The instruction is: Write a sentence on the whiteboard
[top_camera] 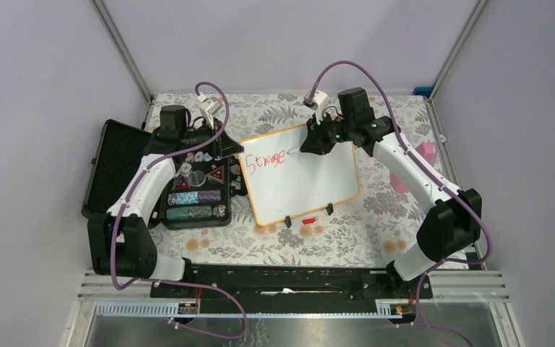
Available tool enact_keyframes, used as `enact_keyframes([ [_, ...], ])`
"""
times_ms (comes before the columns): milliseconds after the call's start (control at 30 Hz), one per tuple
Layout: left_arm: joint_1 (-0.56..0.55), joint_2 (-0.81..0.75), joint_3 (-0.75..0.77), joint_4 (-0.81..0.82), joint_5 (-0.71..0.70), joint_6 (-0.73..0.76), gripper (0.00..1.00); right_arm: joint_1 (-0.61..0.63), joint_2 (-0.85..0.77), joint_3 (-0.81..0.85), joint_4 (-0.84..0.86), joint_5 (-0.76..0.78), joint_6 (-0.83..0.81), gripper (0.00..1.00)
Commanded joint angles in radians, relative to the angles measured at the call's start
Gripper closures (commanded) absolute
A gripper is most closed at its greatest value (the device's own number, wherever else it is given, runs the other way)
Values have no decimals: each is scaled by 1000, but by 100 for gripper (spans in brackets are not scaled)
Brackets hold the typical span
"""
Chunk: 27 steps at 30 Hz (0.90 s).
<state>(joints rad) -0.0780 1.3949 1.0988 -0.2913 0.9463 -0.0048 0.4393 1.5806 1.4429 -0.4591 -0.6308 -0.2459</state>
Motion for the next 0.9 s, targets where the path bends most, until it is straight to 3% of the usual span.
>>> enact_keyframes([
  [0, -23, -13, -15, -17, -15, 43, 100, -4, -11, 49, 24, -20, 8, 100],
  [867, -23, -11, -19, -17, -17, 48, 100, -5, 24, 43, 35, 38, -6, 100],
])
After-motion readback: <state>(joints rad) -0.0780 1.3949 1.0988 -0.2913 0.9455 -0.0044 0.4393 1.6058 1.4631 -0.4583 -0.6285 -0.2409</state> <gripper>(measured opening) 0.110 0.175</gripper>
